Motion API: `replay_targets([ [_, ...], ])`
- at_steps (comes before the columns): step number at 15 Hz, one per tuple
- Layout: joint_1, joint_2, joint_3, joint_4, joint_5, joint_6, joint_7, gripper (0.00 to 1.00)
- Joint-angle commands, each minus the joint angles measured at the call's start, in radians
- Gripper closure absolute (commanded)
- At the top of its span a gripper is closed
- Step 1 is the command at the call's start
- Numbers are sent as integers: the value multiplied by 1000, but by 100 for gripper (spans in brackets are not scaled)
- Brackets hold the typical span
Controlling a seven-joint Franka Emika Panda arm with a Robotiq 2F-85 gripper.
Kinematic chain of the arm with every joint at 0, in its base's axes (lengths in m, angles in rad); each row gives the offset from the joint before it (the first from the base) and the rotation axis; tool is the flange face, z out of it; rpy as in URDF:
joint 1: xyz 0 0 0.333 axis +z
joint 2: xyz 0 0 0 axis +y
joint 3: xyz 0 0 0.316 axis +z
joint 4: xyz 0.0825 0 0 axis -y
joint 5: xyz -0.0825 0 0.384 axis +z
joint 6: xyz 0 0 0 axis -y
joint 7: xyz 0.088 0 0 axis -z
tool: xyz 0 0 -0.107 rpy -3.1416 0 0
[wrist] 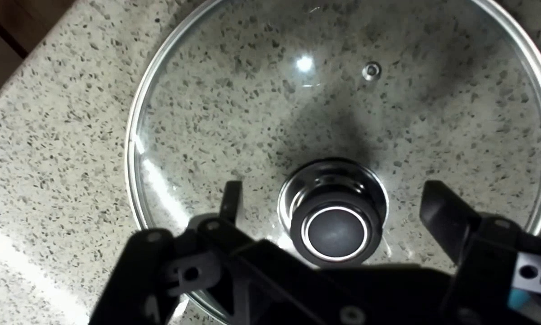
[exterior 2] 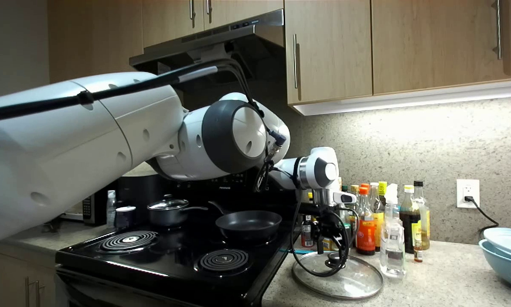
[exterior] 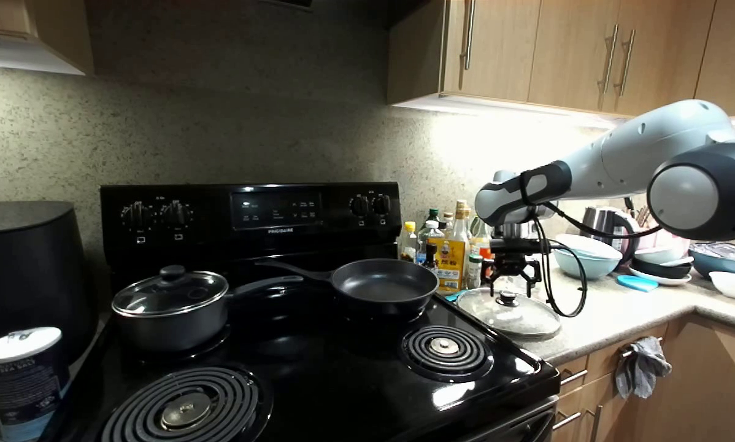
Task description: Pick up the glass lid from the countertop and put it on the black pan on the stove.
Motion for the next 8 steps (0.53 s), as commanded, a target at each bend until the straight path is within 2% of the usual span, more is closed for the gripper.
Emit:
replay_targets([
  [1,-21,31,10,56,7,-30,-29,0],
  [2,-21,36,9,64,6,-37,-24,0],
  [4,-21,41,12,74,6,-45,-23,26],
  [8,-20,51,19,88,6,-43,-28,53],
])
